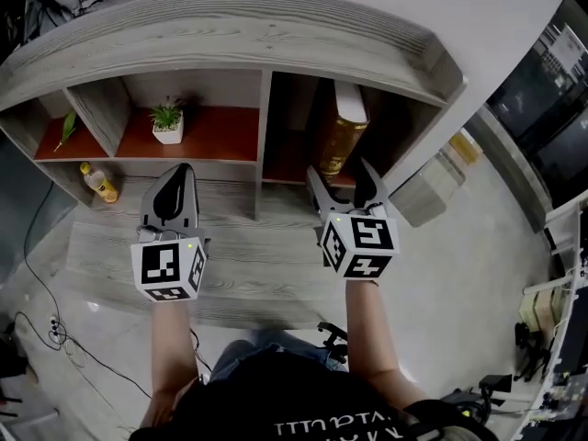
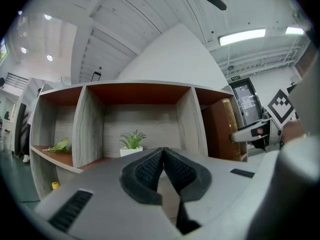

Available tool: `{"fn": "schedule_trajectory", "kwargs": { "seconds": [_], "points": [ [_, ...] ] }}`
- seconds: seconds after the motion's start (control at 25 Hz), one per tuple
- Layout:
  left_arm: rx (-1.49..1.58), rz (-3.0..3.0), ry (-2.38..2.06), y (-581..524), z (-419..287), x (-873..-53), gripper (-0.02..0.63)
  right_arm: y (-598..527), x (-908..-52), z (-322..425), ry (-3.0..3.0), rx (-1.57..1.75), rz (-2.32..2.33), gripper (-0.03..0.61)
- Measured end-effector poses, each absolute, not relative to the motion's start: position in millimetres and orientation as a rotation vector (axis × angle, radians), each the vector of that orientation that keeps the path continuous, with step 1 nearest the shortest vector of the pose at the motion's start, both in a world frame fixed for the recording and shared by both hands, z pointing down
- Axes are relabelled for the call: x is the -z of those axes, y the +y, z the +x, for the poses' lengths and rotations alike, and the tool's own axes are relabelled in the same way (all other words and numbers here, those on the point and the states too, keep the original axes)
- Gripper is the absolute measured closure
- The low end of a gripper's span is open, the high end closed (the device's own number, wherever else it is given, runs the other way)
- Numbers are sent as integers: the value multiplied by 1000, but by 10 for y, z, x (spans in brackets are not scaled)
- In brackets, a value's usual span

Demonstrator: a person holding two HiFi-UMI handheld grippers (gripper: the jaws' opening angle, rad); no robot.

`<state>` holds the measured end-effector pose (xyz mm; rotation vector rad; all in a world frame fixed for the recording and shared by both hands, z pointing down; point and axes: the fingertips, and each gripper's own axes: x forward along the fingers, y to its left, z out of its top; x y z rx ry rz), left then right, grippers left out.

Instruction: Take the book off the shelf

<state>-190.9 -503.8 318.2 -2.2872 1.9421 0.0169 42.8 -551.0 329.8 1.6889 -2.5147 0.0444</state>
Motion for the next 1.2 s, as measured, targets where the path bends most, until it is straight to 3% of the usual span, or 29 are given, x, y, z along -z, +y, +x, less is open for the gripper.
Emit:
{"fn": "schedule_trajectory", "kwargs": {
  "seconds": [0.92, 0.96, 1.0, 1.04, 1.2],
  "points": [
    [47, -2278, 1996, -5258, -2225, -3386, 601, -6104, -3497, 324, -2384, -81, 1813, 224],
    [46, -2281, 1992, -5261, -2234, -3384, 601, -6097, -3507, 339, -2371, -88, 1836, 230],
    [44, -2285, 1988, -5265, -2241, -3380, 601, -6090, -3510, 358, -2356, -93, 1866, 319],
    [42, -2289, 1982, -5270, -2244, -3374, 601, -6082, -3507, 377, -2340, -93, 1895, 337],
    [34, -2310, 1944, -5282, -2222, -3340, 602, -6042, -3504, 406, -2290, -92, 1944, 342]
  ]
}}
